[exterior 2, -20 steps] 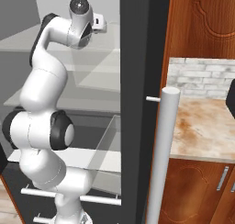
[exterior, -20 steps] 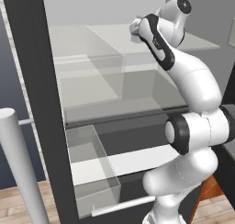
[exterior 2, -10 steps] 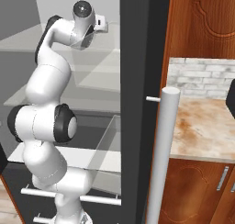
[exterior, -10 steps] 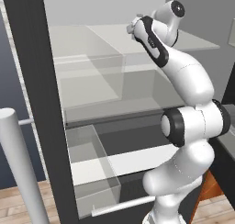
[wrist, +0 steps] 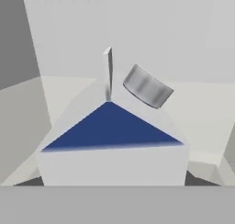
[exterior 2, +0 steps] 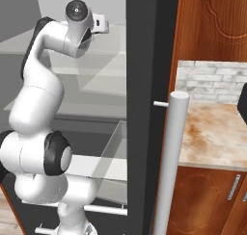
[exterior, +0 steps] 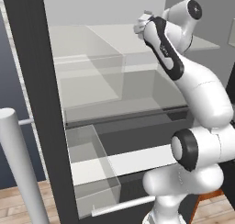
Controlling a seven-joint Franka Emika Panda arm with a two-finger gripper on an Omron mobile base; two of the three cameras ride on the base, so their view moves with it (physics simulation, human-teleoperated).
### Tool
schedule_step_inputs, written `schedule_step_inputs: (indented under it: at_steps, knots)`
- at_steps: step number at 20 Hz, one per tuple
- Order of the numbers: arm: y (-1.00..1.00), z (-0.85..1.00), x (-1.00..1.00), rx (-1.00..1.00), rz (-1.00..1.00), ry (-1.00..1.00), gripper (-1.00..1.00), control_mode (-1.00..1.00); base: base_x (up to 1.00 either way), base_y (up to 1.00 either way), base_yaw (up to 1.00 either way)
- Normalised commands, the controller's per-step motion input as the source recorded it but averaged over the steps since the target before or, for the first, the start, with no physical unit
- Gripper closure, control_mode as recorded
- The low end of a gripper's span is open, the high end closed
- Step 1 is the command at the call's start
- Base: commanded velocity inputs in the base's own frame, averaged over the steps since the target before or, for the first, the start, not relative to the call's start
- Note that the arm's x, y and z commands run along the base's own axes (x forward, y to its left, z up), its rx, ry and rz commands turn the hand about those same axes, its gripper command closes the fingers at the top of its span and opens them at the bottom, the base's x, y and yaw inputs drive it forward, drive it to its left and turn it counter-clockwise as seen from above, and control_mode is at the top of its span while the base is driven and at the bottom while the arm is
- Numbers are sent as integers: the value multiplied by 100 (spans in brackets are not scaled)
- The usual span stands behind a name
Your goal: Take a sugar cube from the saucer and place it inside the coffee. Then, grab milk from the fridge and place it next to the coffee on the counter to sweeten the coffee.
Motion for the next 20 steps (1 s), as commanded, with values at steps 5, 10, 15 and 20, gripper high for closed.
schedule_step_inputs:
  at_steps: [5, 10, 15, 20]
  knots:
    - [17, 0, -100, 0, -3, -11, 100, -100, 0, 0, 0]
    - [23, -21, -100, -3, -2, 5, 100, -100, 0, 0, 0]
    - [13, -96, -100, -12, -7, 32, 100, -100, 0, 0, 0]
    - [4, -56, -100, -1, -8, 21, 100, -100, 0, 0, 0]
